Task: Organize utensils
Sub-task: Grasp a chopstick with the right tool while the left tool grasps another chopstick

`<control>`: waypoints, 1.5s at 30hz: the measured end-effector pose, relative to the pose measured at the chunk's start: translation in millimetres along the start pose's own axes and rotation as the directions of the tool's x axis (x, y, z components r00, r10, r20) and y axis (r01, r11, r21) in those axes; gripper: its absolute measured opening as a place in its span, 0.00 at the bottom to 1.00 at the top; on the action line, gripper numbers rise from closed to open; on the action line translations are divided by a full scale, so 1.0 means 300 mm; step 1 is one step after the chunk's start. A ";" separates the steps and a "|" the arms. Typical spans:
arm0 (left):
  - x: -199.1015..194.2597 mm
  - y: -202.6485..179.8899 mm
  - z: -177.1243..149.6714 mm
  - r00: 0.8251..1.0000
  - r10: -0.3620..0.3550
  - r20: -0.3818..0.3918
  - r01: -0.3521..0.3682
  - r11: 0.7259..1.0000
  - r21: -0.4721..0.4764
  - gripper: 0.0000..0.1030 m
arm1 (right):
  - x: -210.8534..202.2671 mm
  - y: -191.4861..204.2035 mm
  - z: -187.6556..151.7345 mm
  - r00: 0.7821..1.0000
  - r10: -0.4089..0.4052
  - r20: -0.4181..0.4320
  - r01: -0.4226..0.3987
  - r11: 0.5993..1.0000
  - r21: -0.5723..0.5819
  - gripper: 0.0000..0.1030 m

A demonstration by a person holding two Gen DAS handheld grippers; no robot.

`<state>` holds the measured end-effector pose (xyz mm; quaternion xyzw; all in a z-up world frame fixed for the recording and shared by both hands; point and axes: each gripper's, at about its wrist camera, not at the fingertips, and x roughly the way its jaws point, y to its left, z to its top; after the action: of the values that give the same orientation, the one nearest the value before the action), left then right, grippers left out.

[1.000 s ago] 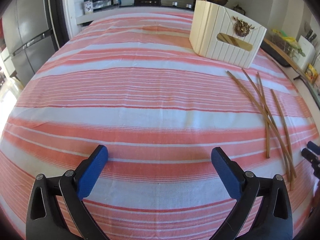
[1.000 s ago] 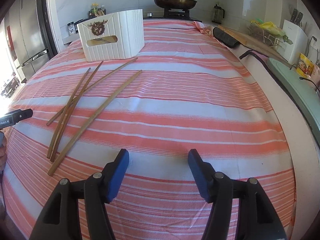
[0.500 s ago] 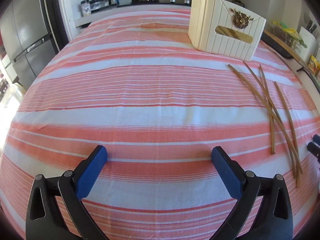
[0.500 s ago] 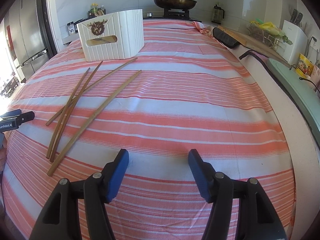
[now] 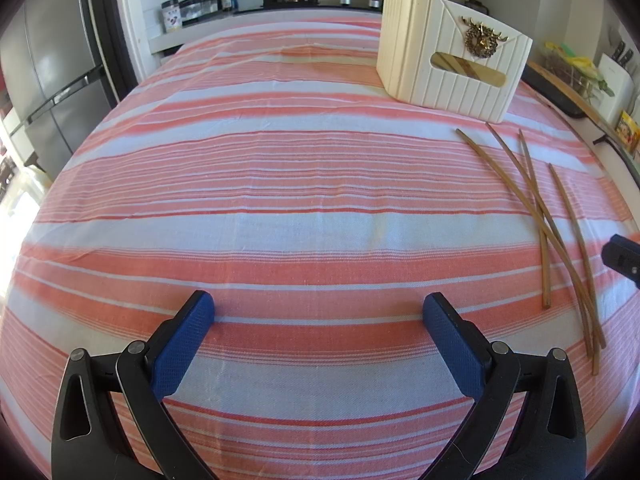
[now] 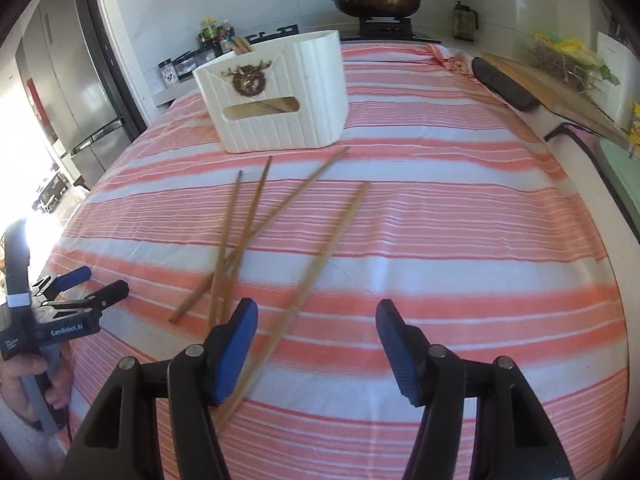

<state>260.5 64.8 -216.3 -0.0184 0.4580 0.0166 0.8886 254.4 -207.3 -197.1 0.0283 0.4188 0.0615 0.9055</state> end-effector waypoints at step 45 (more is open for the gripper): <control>0.019 -0.104 0.105 0.989 -0.150 -0.011 0.149 0.985 -0.081 0.99 | -0.058 -0.135 -0.149 0.984 -0.177 0.017 0.176 0.984 0.019 0.34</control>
<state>290.9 35.2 -202.0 -0.0886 0.4618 -0.0320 0.8820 212.6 -249.9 -217.0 -0.0006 0.4119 -0.0229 0.9109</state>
